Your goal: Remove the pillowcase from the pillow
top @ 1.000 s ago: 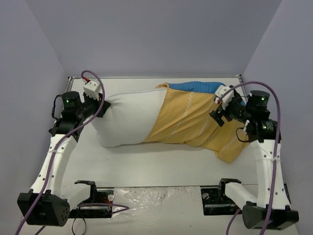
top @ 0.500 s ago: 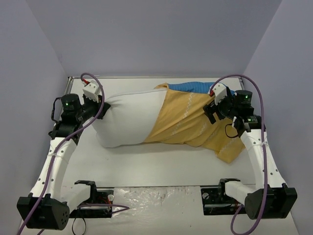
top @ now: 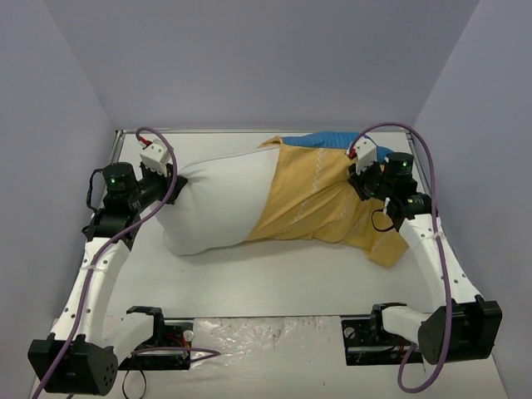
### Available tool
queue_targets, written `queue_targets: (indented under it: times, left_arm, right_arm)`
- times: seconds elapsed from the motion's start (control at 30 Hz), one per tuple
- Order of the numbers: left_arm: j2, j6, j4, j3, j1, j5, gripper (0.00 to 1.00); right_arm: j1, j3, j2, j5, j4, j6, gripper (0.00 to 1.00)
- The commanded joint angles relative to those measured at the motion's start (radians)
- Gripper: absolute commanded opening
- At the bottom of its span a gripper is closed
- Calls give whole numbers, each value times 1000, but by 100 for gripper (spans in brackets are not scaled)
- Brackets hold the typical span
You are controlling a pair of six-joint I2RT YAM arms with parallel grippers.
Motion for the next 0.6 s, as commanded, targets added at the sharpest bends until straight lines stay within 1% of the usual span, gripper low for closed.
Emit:
queue_targets:
  times: [0.0,0.03,0.07,0.1,0.13,0.23,0.33,0.4,0.43,0.47,0.5,0.53,0.57]
  left_arm:
    - [-35,-20,92,17,-1,17,2]
    - [-35,-23,93,18,0,15,2]
    - [-37,-23,92,18,-1,14,2]
    - [-37,-21,92,18,0,14,2]
    - [-35,-21,90,16,0,15,2]
    - [-34,-24,90,15,0,14,2]
    - [-35,-27,92,13,0,14,2]
    - [-31,-35,98,15,0,18,2]
    - [-23,-40,101,18,0,21,2]
    - [-14,-61,115,30,0,34,2]
    - [-5,-75,121,39,-1,41,2]
    - [26,-95,126,53,-3,51,2]
    - [49,-163,138,90,-4,61,2]
  right_arm:
    - [-10,0,-79,188,29,-61,0]
    - [-29,-3,-82,243,31,-104,0]
    - [-55,-3,-82,247,31,-118,0]
    - [-134,1,-79,238,33,-129,0]
    - [-174,4,-74,201,33,-141,0]
    - [-268,12,-44,179,37,-161,0]
    - [-297,0,-20,139,34,-170,0]
    - [-297,-11,-30,72,22,-166,0]
    - [-296,-17,-39,34,10,-172,4]
    - [-296,-20,-60,-47,-6,-179,13]
    - [-296,-19,-74,-86,-35,-182,22]
    - [-294,-14,-88,-124,-52,-190,43]
    - [-294,-4,-123,-161,-79,-196,52]
